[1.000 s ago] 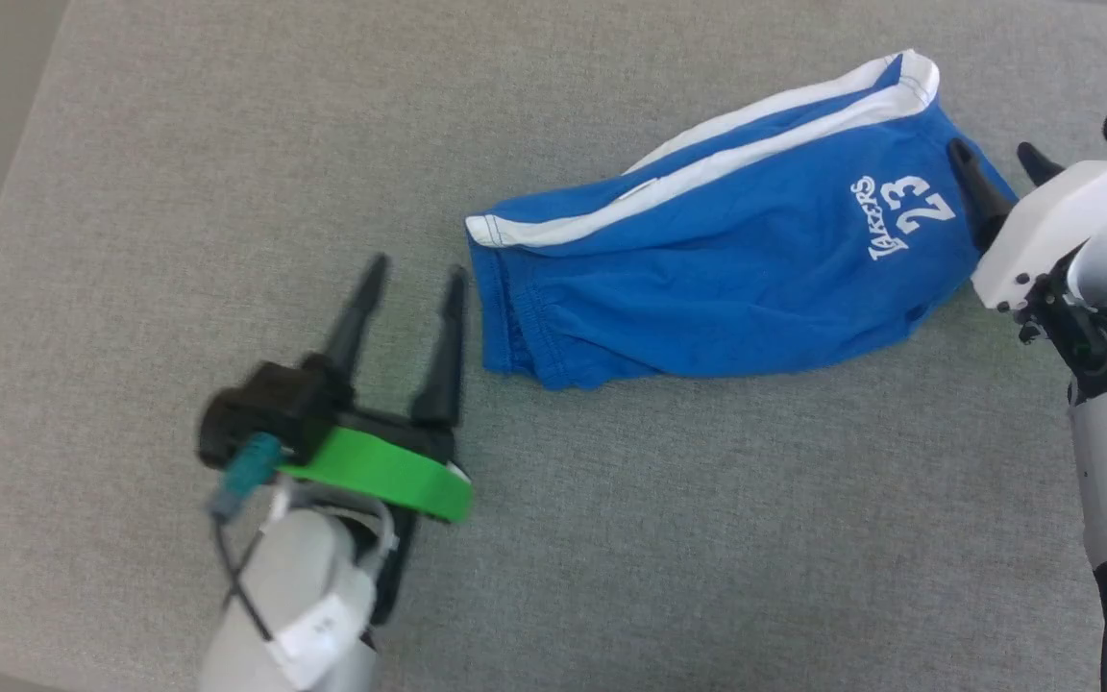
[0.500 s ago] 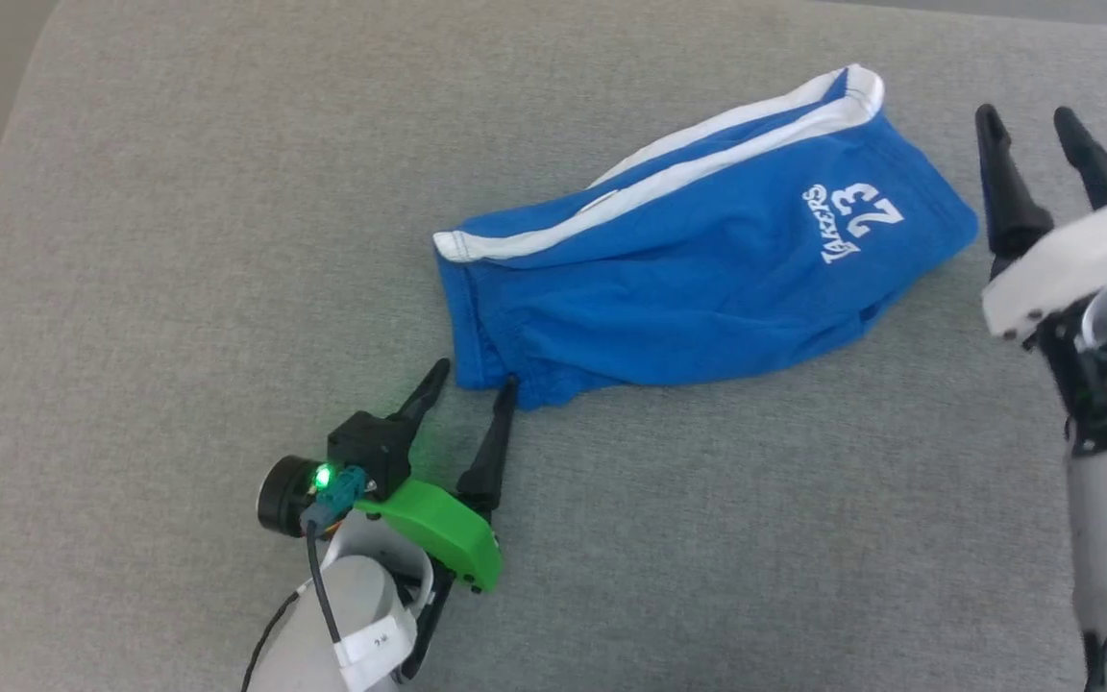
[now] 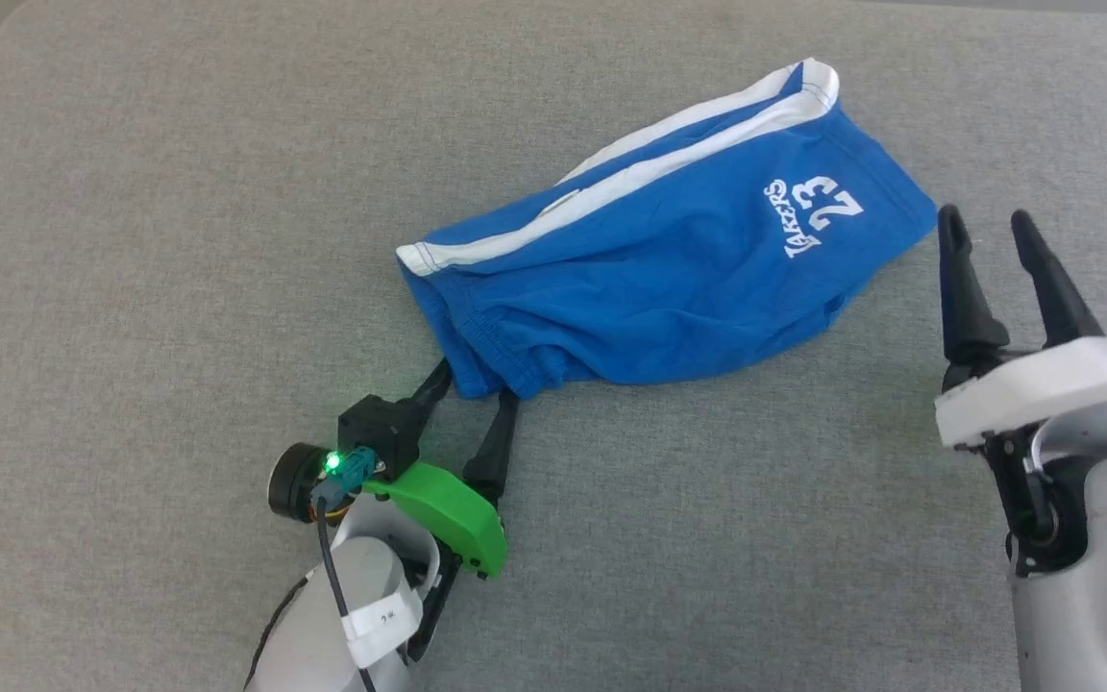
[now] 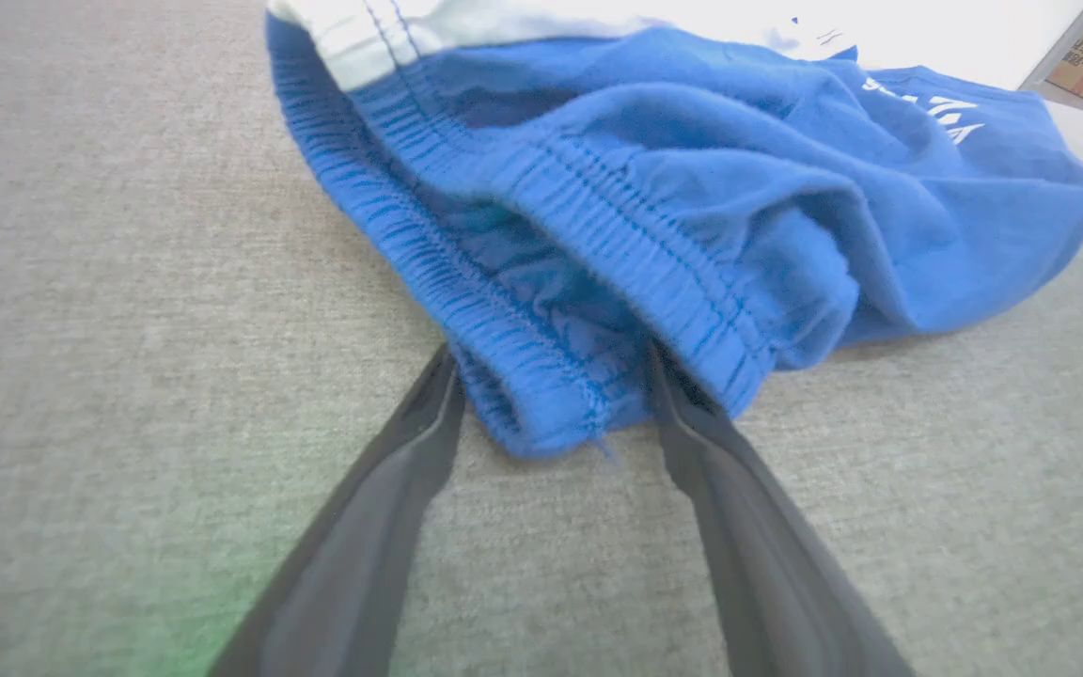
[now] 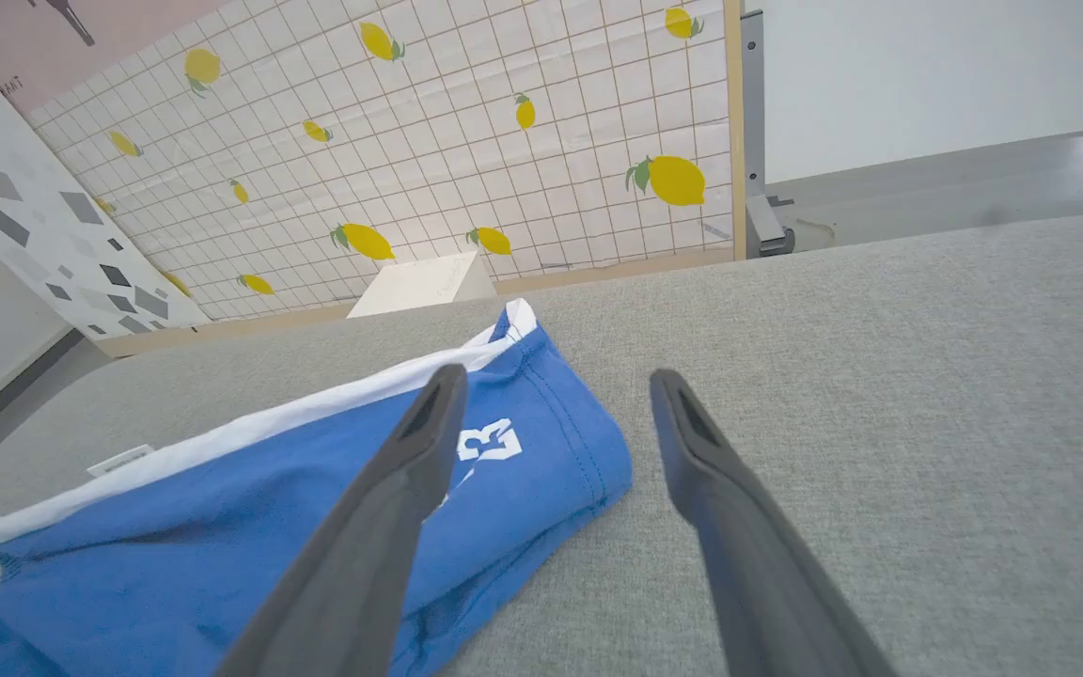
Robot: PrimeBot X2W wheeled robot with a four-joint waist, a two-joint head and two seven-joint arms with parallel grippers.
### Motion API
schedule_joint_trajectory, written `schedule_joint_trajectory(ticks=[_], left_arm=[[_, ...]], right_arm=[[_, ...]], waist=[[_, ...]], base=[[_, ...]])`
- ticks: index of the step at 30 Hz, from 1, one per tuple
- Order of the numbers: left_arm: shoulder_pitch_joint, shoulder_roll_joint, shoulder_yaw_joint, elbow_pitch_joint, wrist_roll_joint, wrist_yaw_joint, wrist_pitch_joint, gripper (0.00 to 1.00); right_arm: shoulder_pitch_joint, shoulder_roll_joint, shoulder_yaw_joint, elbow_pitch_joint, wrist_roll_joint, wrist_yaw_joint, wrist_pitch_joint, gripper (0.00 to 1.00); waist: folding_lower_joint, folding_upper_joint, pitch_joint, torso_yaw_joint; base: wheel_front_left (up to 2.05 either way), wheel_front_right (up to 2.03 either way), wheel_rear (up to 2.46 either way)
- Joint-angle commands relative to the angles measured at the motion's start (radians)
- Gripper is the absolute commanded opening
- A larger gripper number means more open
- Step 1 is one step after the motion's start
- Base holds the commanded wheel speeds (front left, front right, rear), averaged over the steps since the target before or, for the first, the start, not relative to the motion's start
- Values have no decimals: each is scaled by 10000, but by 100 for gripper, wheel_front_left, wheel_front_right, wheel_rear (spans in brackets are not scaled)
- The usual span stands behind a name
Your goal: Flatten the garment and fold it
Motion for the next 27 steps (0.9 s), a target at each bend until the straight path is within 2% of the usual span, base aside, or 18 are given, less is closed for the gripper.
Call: schedule_joint_trajectory(ticks=[1, 11, 16, 27], left_arm=[[-32, 6, -50, 137, -39, -54, 39, 0], [39, 70, -38, 224, -52, -105, 39, 0], [-71, 23, -135, 214, -83, -125, 39, 0], [-339, -65, -364, 180, -195, -158, 39, 0]], right_arm=[[176, 29, -23, -30, 35, -13, -58, 100], [-197, 64, -426, 1015, -766, -13, 487, 100], [-1181, 66, -594, 2140, -1176, -13, 1301, 100], [-3049, 67, -927, 4189, -2175, -13, 3822, 100]], waist=[[0, 0, -31, -28], [0, 0, -131, 64], [0, 0, 1, 245], [0, 0, 354, 576]], base=[[0, 0, 0], [0, 0, 0], [0, 0, 0], [0, 0, 0]])
